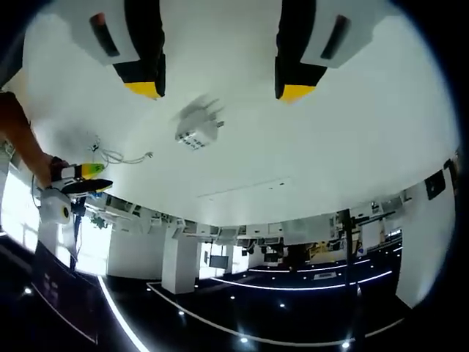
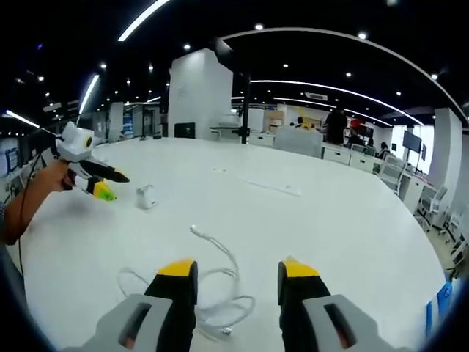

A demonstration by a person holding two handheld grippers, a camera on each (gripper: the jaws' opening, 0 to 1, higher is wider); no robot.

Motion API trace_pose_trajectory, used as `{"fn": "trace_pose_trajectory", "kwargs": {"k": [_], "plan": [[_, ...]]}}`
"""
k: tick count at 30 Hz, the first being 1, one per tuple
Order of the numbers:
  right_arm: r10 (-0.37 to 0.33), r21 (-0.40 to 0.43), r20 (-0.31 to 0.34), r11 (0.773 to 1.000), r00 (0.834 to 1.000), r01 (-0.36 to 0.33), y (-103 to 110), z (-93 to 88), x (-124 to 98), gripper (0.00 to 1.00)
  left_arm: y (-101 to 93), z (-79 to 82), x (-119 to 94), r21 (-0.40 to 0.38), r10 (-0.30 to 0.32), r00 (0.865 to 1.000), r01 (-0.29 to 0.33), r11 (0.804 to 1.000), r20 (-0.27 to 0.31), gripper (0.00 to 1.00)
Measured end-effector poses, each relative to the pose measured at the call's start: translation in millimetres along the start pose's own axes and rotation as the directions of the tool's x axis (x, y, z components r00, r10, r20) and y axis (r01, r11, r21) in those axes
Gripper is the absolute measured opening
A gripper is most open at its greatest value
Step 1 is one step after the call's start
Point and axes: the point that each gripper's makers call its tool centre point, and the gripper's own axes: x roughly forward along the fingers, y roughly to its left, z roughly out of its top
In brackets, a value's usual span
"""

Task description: Plug the desk Type‑C cable into the charger adapter.

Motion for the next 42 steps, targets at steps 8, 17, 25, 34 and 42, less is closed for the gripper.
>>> {"fn": "trace_pose_trajectory", "kwargs": {"k": [8,17,25,34,42], "plan": [[0.026,-0.015,-0.033,1.000,0.999,-0.026,-3,0.7,14,0.42,5.7,2.3,10,-0.015,-0.017,1.000,0.017,1.000,-0.007,0.60],[0.109,-0.078,-0.072,0.990,0.991,-0.115,-4,1.0,36,0.40,13.1,13.2,22,0.033,-0.082,0.997,0.082,0.996,-0.008,0.58],[0.157,-0.107,-0.100,0.980,0.983,-0.167,-2,-3.2,49,0.40,-3.2,17.6,36,0.086,-0.194,0.981,0.193,0.977,-0.004,0.56],[0.215,-0.135,-0.104,0.964,0.971,-0.228,6,-4.7,55,0.39,-5.7,14.5,46,0.149,-0.242,0.970,0.242,0.959,-0.024,0.55],[0.270,-0.162,-0.106,0.945,0.957,-0.284,12,-5.9,57,0.38,-16.1,19.6,51,0.177,-0.323,0.946,0.320,0.931,-0.015,0.53]]}}
